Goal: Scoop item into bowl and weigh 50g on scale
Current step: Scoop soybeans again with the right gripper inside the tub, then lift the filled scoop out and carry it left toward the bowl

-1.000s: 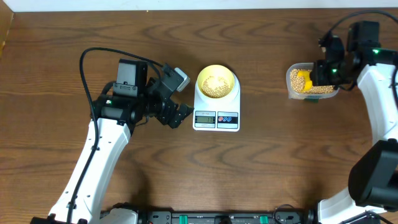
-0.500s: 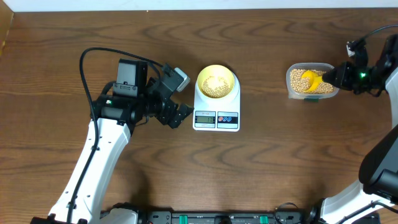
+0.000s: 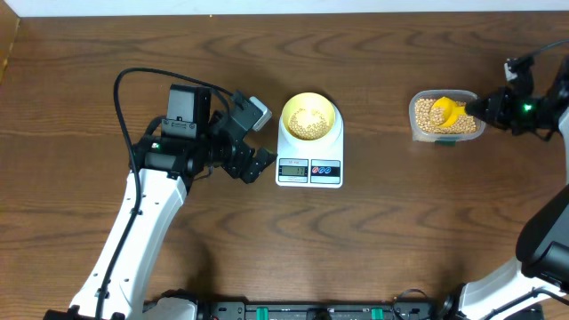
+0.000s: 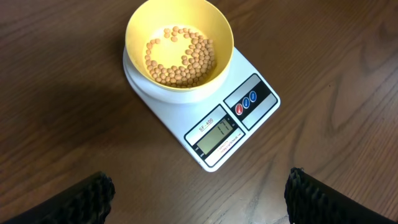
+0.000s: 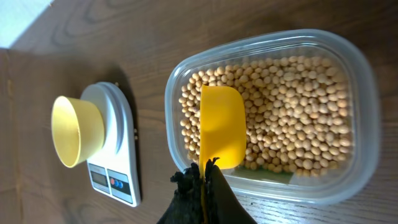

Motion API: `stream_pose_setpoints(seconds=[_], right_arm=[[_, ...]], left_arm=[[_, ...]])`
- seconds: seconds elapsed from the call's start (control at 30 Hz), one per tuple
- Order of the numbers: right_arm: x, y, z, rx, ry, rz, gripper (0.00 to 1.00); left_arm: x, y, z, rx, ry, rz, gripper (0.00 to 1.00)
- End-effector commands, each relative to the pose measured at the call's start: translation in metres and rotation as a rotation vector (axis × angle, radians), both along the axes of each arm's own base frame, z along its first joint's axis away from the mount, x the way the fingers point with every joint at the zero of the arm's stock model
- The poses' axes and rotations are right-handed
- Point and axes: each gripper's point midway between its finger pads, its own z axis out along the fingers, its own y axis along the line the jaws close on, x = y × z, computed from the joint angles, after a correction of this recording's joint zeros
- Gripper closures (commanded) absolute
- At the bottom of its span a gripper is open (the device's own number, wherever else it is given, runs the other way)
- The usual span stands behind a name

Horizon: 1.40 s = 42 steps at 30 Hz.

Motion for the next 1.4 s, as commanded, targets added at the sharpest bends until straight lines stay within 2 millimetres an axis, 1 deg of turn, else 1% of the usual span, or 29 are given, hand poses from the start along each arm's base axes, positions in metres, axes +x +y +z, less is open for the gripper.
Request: stream_pose_setpoints(seconds=[0.0,0.07,0.2,0.3,0.47,0.67,0.77,0.83,0.93,1.1,1.23,1.27,1.37], right_arm=[[0.001,0.002,0.010,0.100,-0.035,-0.008,0.99],[0.004,0.003,0.017,0.139,-0.070,-0.002,0.99],[0.012,0.012,0.035,0.219,-0.159,0.038,0.99],[0.017,0.016,0.038,0.234,-0.164,0.028,0.99],[0.029,0.036,0.043,0.235,-0.188,0.061,0.99],[0.048,0.078,0.054,0.246,-0.238,0.131,0.99],[0.054,0.109,0.060,0.259,-0.258,0.182,0.99],[0.056,0.125,0.063,0.269,-0.264,0.208,0.99],[0.055,0.152,0.066,0.284,-0.264,0.253,0.99],[0.050,0.190,0.068,0.284,-0.277,0.334,0.99],[0.045,0.208,0.067,0.275,-0.281,0.379,0.99],[0.042,0.217,0.067,0.266,-0.298,0.412,0.99],[0.038,0.227,0.067,0.263,-0.306,0.444,0.99]], left_arm=[[0.000,-0.002,0.008,-0.013,-0.026,-0.021,0.10],[0.000,-0.002,0.008,-0.013,-0.026,-0.021,0.10],[0.000,-0.002,0.008,-0.013,-0.026,-0.021,0.10],[0.000,-0.002,0.008,-0.013,-0.026,-0.021,0.10],[0.000,-0.002,0.008,-0.013,-0.026,-0.021,0.10],[0.000,-0.002,0.008,-0.013,-0.026,-0.021,0.10],[0.000,-0.002,0.008,-0.013,-0.026,-0.021,0.10],[0.000,-0.002,0.008,-0.013,-0.026,-0.021,0.10],[0.000,-0.002,0.008,-0.013,-0.026,-0.021,0.10],[0.000,-0.002,0.008,-0.013,-0.026,-0.021,0.10],[0.000,-0.002,0.008,-0.013,-0.026,-0.021,0.10],[0.000,-0.002,0.008,-0.013,-0.026,-0.021,0.10],[0.000,-0.002,0.008,-0.013,-0.026,-0.021,0.10]])
